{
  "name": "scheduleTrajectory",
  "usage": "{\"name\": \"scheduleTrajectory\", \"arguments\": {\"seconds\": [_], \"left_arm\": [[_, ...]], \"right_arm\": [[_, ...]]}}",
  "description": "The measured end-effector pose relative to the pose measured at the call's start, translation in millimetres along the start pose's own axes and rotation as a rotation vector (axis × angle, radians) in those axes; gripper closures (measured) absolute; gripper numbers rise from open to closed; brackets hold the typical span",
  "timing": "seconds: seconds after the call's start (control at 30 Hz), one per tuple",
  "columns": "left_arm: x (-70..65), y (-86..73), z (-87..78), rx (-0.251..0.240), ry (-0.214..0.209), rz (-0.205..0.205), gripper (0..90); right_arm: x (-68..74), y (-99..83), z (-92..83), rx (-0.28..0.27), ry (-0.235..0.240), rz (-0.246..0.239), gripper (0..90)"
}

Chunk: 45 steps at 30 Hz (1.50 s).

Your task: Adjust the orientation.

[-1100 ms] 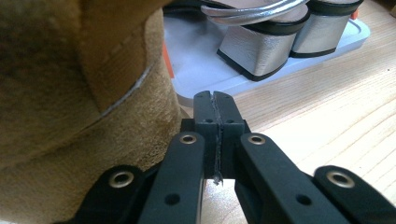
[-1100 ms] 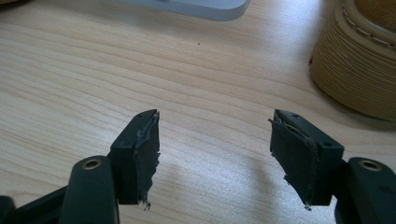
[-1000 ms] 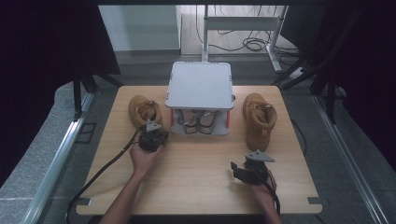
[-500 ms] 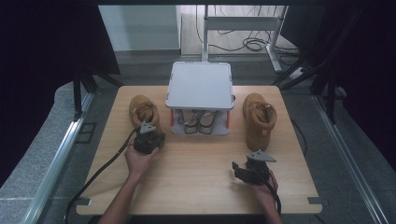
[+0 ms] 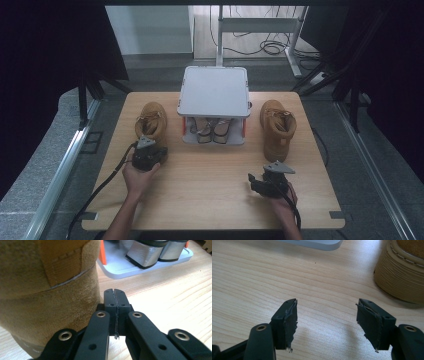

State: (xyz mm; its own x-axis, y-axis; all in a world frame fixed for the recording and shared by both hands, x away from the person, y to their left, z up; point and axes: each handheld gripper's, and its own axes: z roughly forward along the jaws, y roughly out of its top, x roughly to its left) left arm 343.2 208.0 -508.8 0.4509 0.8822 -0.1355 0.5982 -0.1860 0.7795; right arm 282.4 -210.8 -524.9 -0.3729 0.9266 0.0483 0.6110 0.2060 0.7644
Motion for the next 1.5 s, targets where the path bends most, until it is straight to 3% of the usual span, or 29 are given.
{"name": "scheduleTrajectory", "arguments": {"seconds": [0.83, 1.13, 1.4, 1.5], "left_arm": [[39.2, -20.4, -37.1, 0.002, 0.038, -0.087, 89.8], [63.4, -28.4, -49.4, -0.023, 0.080, -0.159, 89.8], [60.1, -28.7, -48.1, -0.021, 0.070, -0.150, 88.7], [57.1, -26.3, -52.6, -0.052, 0.066, -0.141, 88.6]], "right_arm": [[-0.2, -0.8, 1.6, 0.007, -0.002, -0.004, 32.9], [-1.3, -1.0, 1.9, 0.008, -0.005, -0.006, 32.9], [-0.7, -0.9, 2.2, 0.007, -0.004, -0.006, 32.9], [-1.4, -0.5, 1.1, -0.001, -0.008, -0.002, 33.6]]}}
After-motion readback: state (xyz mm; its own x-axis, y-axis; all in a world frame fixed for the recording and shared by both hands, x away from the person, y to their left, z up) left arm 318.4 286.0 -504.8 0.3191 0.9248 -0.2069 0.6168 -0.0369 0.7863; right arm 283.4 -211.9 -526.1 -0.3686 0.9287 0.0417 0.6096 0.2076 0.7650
